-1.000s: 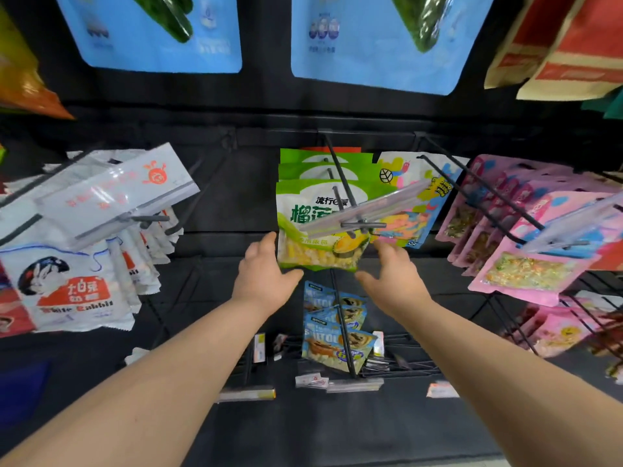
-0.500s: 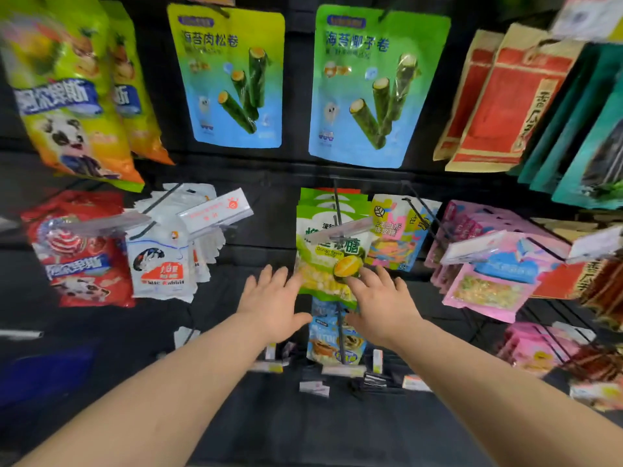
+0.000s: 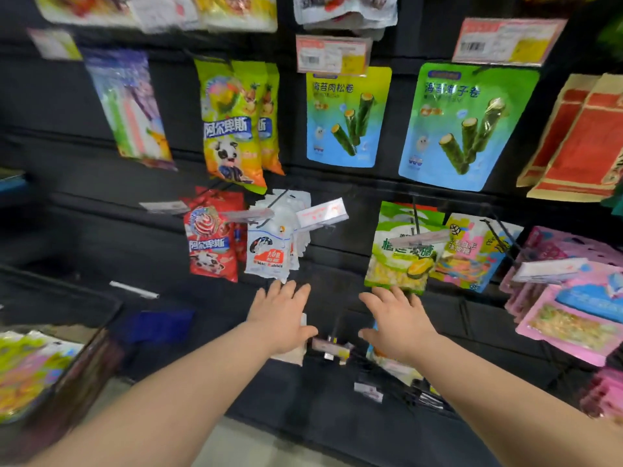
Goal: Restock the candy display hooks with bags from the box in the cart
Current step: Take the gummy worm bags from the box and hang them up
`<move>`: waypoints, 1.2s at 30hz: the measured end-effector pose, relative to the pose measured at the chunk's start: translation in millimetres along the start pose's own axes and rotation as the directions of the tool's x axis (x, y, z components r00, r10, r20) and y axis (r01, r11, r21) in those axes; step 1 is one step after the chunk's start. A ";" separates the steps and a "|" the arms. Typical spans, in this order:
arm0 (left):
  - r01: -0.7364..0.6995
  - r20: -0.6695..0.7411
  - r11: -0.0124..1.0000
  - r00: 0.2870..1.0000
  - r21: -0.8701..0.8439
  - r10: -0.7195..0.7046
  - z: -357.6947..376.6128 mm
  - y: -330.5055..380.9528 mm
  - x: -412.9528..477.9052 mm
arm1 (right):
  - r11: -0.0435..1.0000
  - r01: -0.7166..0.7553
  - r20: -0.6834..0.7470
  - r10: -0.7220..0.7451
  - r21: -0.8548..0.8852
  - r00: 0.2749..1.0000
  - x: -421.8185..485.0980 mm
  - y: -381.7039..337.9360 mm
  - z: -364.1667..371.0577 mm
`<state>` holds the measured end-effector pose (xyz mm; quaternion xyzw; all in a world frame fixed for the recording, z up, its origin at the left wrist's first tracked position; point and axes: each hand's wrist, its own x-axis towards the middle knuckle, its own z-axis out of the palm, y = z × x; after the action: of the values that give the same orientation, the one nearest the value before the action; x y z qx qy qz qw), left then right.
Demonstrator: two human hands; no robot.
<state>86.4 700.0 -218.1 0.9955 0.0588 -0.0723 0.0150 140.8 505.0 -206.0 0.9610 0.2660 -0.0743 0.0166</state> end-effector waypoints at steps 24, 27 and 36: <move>0.388 0.019 0.921 0.921 -0.008 -0.388 49.0 -409.7 -219.9 | 0.943 0.330 0.078 -0.333 0.050 0.940 51.6 -428.3 15.3; 0.441 0.028 0.897 0.897 -0.020 -0.441 55.2 -446.9 -246.1 | 0.928 0.369 0.101 -0.372 0.053 0.923 55.0 -469.7 21.8; 0.529 0.095 0.847 0.847 -0.049 -0.523 84.9 -504.1 -264.3 | 0.883 0.470 0.173 -0.466 0.023 0.868 92.2 -539.2 34.9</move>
<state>-245.5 1166.7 -274.3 0.9365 0.3312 -0.1104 0.0334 -62.8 1012.0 -250.5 0.8575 0.4889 -0.1570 0.0306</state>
